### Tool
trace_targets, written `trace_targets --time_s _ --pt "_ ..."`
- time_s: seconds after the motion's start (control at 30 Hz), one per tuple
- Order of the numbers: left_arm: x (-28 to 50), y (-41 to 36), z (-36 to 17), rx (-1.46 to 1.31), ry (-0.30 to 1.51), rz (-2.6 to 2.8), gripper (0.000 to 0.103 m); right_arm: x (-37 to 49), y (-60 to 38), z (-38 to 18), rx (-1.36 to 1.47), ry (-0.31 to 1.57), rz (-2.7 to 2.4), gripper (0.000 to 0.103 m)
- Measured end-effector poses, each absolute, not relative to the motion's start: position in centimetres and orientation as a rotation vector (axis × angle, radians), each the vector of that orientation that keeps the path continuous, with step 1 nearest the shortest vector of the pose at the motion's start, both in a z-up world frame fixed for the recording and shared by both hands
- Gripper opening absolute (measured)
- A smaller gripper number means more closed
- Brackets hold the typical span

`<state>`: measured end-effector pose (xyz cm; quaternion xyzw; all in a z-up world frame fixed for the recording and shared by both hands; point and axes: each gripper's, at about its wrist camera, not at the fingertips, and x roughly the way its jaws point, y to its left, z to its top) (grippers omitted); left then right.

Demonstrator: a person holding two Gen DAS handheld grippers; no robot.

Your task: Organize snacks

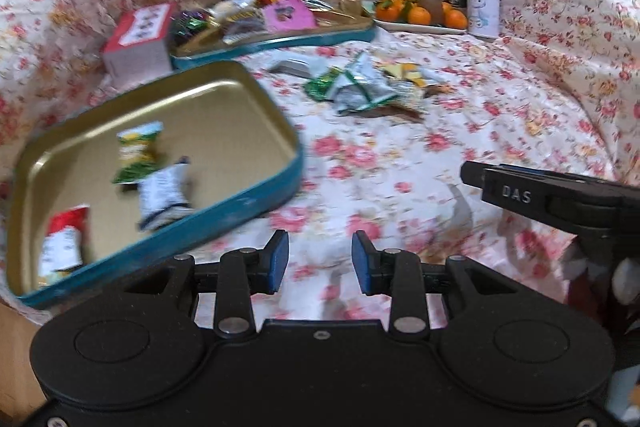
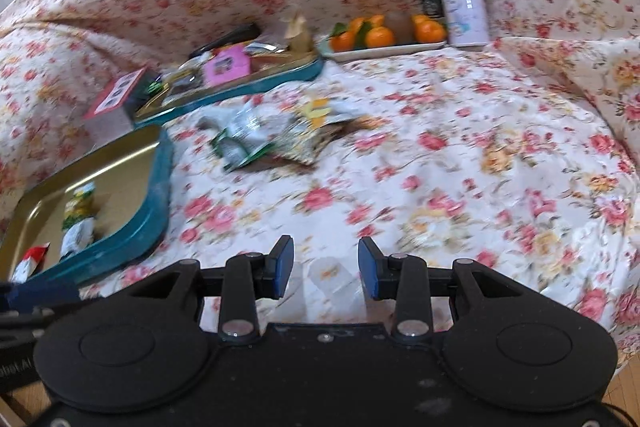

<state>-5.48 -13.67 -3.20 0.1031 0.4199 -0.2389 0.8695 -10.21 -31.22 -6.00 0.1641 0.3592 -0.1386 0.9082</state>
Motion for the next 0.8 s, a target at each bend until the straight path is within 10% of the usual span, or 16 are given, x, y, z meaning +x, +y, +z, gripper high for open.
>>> trace_targets --time_s 0.8 --pt "2.0 -19.5 -2.5 0.086 0.944 -0.374 0.043 3.9 -36.5 -7.6 0.236 0.614 -0.242 0.054"
